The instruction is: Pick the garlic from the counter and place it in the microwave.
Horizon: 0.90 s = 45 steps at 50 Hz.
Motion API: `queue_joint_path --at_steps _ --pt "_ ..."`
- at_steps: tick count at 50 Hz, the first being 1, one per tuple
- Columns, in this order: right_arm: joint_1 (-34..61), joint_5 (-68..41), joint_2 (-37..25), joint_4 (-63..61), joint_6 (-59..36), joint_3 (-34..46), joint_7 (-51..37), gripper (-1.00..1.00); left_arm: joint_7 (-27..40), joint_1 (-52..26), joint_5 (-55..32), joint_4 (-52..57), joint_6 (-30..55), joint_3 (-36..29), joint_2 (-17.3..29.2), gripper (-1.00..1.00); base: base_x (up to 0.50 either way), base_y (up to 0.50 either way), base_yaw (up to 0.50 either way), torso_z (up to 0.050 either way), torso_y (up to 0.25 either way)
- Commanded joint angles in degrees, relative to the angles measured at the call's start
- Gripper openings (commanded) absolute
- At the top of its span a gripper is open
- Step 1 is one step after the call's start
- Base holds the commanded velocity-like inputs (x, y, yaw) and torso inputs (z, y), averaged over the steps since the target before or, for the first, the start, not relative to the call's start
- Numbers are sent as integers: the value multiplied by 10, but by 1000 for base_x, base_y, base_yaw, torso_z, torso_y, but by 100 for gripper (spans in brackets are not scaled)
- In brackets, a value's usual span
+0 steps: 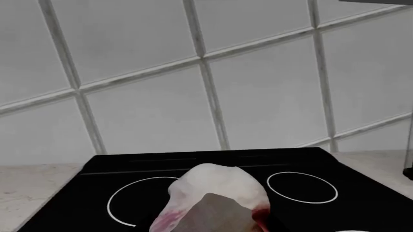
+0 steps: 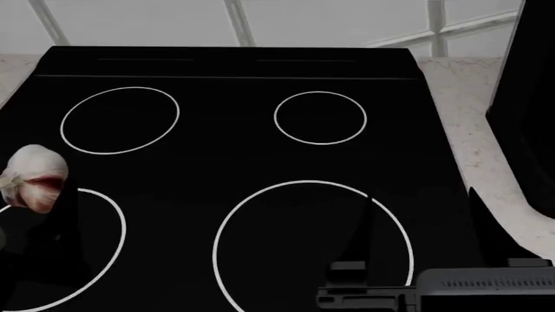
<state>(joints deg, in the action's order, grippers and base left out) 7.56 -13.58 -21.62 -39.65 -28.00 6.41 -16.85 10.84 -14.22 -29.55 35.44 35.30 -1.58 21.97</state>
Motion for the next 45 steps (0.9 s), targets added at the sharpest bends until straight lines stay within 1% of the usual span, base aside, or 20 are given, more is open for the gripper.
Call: queue_joint_path --at_steps 1,4,9,31,45 --pt "1 1 0 2 -3 7 -3 100 10 3 -17 -1 -8 3 2 -100 0 0 0 0 0" --pt "1 2 -1 2 -4 7 -4 100 10 4 -17 -1 -8 3 2 -100 66 0 0 0 0" --pt "1 2 -3 -1 -8 8 -6 100 11 3 -19 1 -8 3 3 -100 326 0 0 0 0" --pt "-7 1 -10 -11 -5 9 -9 100 16 5 -23 5 -10 1 6 -100 399 0 0 0 0" --pt "-9 -1 -13 -14 -3 9 -10 100 17 6 -23 2 -14 -3 7 -100 0 0 0 0 0"
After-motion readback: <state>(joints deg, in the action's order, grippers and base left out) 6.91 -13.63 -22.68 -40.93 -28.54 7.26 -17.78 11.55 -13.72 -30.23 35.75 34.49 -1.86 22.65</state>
